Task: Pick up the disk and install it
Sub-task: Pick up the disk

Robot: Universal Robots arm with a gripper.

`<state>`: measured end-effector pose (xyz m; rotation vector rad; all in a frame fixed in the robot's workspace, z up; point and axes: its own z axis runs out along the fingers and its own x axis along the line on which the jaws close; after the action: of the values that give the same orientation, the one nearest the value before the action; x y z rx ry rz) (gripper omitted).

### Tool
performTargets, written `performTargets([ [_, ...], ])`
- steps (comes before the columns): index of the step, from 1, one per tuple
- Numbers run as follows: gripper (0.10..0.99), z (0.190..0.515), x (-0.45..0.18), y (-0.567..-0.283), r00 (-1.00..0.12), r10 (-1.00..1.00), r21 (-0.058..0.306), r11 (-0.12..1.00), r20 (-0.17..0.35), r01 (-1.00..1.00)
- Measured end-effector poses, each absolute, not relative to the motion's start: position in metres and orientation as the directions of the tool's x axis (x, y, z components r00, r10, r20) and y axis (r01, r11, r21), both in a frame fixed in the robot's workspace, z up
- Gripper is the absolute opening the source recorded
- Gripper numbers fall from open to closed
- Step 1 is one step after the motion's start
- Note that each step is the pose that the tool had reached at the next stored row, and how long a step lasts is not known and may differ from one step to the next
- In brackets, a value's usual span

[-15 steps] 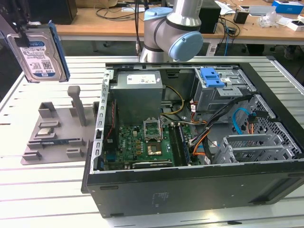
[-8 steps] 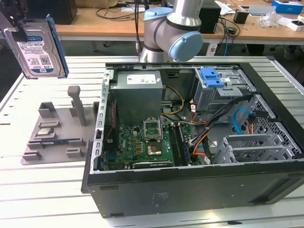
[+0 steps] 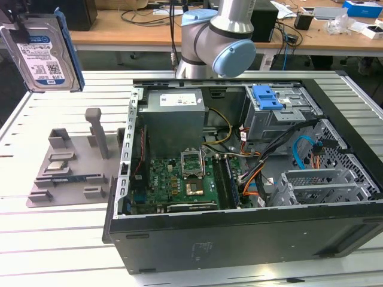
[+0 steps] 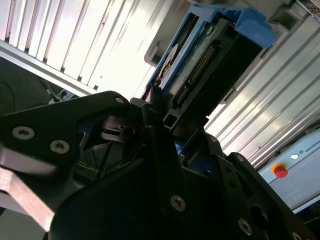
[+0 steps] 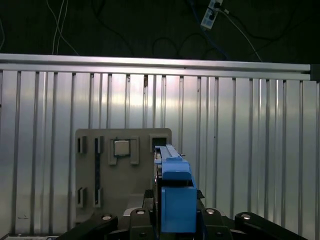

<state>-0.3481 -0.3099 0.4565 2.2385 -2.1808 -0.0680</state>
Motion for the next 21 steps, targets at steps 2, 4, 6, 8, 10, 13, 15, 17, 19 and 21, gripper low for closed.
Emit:
performTargets([
  [2,0.369,0.461,-0.348,-0.310,0.026,-0.999,0.041,-0.026,-0.020,-0.999],
  [4,0.369,0.465,-0.348,-0.310,0.026,-0.999,0.041,-0.027,-0.020,-0.999],
  [6,0.369,0.467,-0.348,-0.310,0.026,-0.999,0.042,-0.027,-0.020,-0.999],
  [8,0.369,0.472,-0.348,-0.310,0.026,-0.999,0.041,-0.026,-0.020,-0.999],
  [10,0.369,0.478,-0.348,-0.310,0.026,-0.999,0.041,-0.027,-0.020,-0.999],
  [13,0.369,0.490,-0.348,-0.309,0.026,-0.999,0.041,-0.027,-0.020,-0.999],
  [15,0.369,0.500,-0.348,-0.309,0.026,-0.999,0.042,-0.027,-0.020,-0.999],
  [17,0.369,0.505,-0.348,-0.309,0.026,-0.999,0.042,-0.026,-0.020,-0.999],
  [19,0.369,0.511,-0.348,-0.309,0.026,-0.999,0.042,-0.026,-0.020,-0.999],
  [21,0.369,0.516,-0.348,-0.309,0.026,-0.999,0.042,-0.026,-0.020,-0.999],
])
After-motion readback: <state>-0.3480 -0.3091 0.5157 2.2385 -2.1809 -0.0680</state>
